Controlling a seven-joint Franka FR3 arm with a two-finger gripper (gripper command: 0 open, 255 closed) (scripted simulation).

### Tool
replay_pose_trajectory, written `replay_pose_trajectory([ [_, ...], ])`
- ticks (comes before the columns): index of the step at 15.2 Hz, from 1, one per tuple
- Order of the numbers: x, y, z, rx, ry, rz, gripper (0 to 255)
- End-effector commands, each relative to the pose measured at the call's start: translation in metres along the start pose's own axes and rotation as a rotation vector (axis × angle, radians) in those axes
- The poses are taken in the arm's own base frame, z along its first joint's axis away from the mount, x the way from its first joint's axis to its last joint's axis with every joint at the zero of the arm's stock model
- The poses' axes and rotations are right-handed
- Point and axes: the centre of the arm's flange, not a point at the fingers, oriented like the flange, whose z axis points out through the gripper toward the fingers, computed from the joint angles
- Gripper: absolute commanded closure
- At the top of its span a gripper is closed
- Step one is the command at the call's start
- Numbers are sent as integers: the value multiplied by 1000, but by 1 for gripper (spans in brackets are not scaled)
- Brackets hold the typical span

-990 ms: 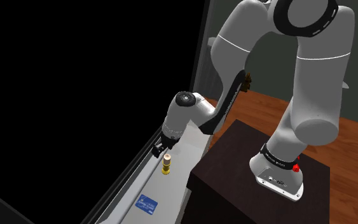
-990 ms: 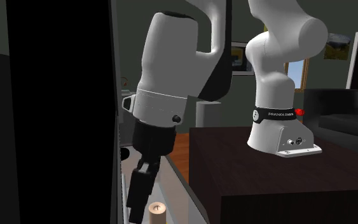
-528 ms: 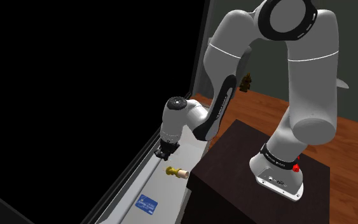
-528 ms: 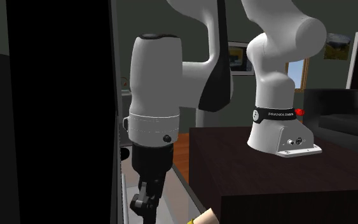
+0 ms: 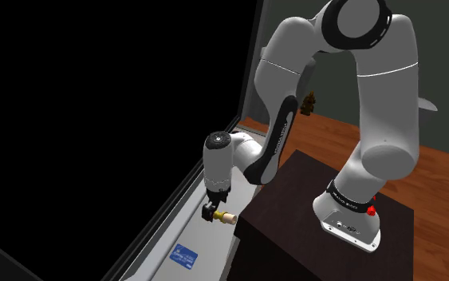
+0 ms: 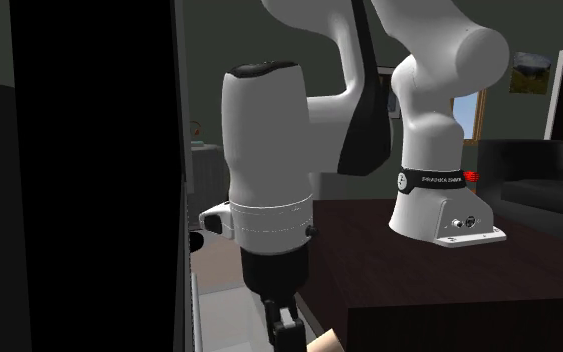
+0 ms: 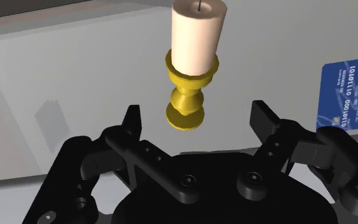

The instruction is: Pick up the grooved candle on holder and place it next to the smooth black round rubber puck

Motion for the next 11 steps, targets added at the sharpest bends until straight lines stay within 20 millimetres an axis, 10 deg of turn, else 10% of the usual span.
replay_pose_trajectory([
  [1,-1,1,9,-3,-6,-22,0],
  [11,-1,1,34,-3,-6,-22,0],
])
